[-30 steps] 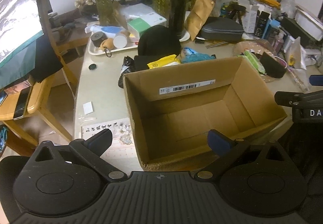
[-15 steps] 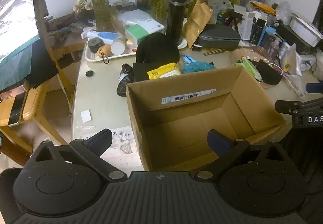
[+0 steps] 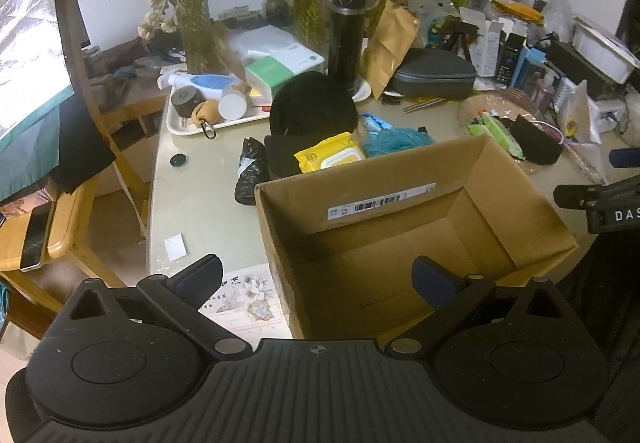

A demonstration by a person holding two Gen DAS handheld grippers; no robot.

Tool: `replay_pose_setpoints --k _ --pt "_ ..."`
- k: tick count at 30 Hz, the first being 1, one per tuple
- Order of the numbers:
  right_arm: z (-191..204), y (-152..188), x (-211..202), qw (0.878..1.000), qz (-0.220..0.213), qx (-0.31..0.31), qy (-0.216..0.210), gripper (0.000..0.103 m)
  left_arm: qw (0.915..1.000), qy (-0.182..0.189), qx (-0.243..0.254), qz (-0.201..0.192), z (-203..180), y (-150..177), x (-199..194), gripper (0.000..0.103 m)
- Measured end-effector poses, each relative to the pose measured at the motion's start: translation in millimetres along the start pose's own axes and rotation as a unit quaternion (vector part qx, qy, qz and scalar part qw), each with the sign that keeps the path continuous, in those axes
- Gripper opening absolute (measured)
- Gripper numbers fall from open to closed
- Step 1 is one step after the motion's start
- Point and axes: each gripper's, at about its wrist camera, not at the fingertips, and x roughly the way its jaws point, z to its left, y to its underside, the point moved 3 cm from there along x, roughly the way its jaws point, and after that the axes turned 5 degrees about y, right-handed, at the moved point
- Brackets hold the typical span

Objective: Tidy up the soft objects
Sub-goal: 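Move the right gripper toward the blue mesh bath sponge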

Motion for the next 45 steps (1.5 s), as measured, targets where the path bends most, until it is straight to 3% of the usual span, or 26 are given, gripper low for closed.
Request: replay_pose_setpoints --k 9,14,28,45 --pt "3 -4 6 0.999 -0.009 -0.033 -0.015 0.103 0.9998 -0.001 -0.009 -0.019 9 -5 0 0.103" --pt "-1 -6 12 0.999 -0.004 -0.023 -0.049 0.103 0.9973 0.011 -0.023 -0.069 16 -8 -3 0.103" --pt "-20 -11 25 0.998 0.001 -0.002 -0.069 0.103 0.9986 -0.019 -0.025 -0.041 36 -15 7 0.103" --pt "-40 -10 39 0.998 -0.021 -0.004 -0.054 0.103 0.9993 -0.011 -0.019 -0.030 34 -16 7 0.103"
